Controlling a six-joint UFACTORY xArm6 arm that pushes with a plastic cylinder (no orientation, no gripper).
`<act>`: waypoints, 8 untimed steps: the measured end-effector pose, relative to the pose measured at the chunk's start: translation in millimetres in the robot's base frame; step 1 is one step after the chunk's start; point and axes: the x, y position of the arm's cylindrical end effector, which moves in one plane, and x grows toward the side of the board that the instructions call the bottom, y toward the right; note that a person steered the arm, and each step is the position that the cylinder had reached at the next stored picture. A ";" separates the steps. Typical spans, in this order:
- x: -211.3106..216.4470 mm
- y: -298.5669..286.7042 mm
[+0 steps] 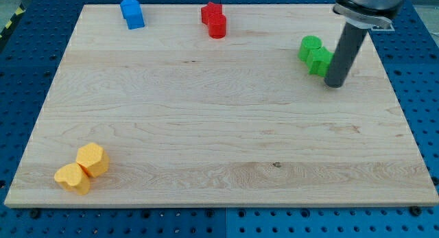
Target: Separate the green blocks from each other
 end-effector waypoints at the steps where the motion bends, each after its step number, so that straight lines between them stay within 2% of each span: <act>1: 1.6 20.8; 3: -9.7 23.0; 6: -50.0 8.2; 8: -55.2 2.3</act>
